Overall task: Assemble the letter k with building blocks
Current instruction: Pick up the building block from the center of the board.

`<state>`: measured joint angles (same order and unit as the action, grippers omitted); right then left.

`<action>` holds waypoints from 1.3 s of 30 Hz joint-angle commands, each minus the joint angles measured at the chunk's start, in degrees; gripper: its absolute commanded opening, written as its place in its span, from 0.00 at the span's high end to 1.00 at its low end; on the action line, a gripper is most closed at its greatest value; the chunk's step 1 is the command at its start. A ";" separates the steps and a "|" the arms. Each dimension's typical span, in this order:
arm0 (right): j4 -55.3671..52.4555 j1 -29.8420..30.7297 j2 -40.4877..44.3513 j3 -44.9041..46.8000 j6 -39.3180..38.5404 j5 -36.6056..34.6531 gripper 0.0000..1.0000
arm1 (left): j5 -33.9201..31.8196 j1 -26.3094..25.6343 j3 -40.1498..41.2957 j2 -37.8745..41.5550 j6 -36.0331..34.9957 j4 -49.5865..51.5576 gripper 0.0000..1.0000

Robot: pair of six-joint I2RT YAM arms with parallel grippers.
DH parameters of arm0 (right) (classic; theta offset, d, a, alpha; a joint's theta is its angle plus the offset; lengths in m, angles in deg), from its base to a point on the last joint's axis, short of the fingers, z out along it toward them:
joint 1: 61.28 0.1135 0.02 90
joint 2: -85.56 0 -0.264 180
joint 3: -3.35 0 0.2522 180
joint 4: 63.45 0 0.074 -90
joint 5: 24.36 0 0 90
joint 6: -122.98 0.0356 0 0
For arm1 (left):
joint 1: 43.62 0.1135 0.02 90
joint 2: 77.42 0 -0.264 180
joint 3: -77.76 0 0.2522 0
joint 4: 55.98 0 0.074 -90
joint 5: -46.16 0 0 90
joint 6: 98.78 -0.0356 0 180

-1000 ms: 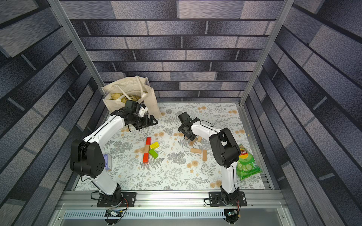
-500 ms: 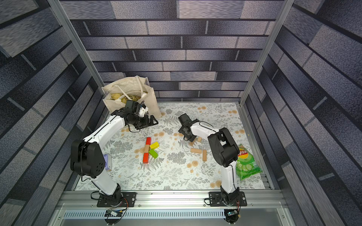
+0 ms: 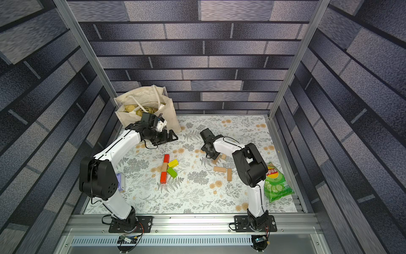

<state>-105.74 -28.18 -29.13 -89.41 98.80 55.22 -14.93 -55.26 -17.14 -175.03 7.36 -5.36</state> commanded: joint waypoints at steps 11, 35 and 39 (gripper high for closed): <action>-6.17 -0.49 -4.47 -1.68 2.12 -1.29 0.51 | 1.77 -1.02 -0.51 0.73 0.65 0.92 0.00; -8.12 -0.76 0.19 -1.94 -6.23 -4.54 0.84 | 0.71 -2.25 -0.75 0.28 -0.74 1.95 0.00; -7.66 -0.42 2.96 -1.77 -12.67 -4.95 0.86 | 3.85 -1.78 -1.71 -0.41 -0.55 2.75 0.00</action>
<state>-111.19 -28.55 -29.52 -91.25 92.09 52.10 -13.75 -57.14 -17.21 -175.05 7.32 -4.72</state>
